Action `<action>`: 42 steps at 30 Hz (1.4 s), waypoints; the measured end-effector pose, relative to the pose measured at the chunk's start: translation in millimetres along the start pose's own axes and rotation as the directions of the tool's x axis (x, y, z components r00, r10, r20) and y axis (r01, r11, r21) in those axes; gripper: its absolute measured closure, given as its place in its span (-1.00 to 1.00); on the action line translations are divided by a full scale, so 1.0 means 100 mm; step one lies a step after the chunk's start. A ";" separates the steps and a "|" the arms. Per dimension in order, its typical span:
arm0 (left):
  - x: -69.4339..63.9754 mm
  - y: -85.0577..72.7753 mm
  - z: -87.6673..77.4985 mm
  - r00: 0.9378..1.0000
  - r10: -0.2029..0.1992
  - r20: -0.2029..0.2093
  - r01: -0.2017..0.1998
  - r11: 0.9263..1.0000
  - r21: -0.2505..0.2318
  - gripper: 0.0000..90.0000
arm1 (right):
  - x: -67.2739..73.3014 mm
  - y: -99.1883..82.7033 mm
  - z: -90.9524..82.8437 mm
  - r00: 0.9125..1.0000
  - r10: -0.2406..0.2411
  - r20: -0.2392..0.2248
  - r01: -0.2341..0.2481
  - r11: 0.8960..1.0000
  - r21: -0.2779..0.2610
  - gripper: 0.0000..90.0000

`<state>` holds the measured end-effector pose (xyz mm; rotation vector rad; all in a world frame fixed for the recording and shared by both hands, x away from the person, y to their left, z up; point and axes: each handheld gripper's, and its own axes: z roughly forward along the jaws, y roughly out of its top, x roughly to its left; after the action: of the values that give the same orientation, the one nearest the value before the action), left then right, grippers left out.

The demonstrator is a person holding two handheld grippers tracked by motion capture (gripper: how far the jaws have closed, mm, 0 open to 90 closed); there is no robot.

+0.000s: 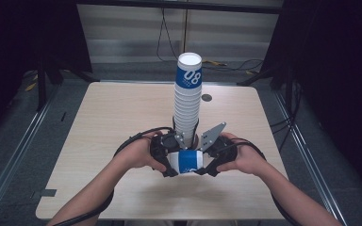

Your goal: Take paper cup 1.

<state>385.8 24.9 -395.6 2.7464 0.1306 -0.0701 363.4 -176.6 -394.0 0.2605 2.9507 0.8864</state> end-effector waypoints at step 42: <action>0.09 -0.40 -0.08 0.986 -0.164 0.017 0.161 0.933 -0.321 -0.61 | -0.08 -0.33 -0.15 0.992 0.127 0.004 -0.125 0.977 -0.174 -0.33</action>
<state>391.1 65.3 -403.5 2.4046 0.3417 -0.0724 364.9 -213.6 -399.5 0.4472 2.8457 1.1444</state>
